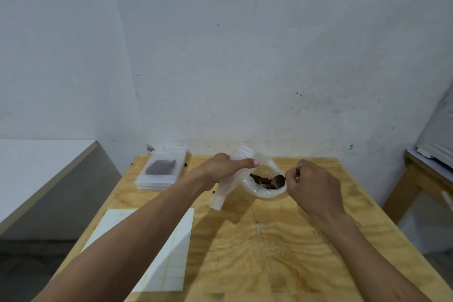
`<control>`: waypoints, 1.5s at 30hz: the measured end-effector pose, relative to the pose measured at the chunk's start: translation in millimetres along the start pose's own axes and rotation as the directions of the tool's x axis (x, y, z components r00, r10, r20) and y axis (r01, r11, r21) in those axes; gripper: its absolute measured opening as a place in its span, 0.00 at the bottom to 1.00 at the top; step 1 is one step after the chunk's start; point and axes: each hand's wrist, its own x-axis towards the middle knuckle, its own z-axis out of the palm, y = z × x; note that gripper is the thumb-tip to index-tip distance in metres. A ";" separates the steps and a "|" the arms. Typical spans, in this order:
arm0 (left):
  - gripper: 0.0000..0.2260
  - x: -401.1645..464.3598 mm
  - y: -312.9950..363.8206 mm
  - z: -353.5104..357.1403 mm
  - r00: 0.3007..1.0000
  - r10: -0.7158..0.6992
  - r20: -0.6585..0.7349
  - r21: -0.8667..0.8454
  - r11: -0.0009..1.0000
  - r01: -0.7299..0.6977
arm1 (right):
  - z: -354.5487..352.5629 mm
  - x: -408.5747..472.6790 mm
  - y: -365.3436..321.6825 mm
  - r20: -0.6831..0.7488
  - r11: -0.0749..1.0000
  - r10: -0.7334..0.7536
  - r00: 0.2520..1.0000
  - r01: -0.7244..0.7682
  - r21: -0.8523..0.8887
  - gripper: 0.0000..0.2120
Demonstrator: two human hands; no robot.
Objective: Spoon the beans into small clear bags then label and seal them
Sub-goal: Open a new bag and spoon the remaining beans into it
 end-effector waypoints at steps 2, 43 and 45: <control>0.28 -2.6 7.4 2.2 0.996 0.087 -0.029 -0.039 0.995 -0.088 | -0.9 3.5 1.2 0.074 0.990 0.139 0.988 -0.140 0.006 0.14; 0.45 -8.8 -18.6 -18.4 0.987 0.163 -0.010 0.481 0.866 -0.138 | -28.8 40.8 3.8 0.420 0.423 0.521 0.743 -0.653 0.629 0.11; 0.47 -10.7 -16.0 -17.8 0.985 0.172 -0.001 0.483 0.863 -0.151 | -33.7 45.7 -3.8 0.412 0.474 0.471 0.780 -0.617 0.628 0.12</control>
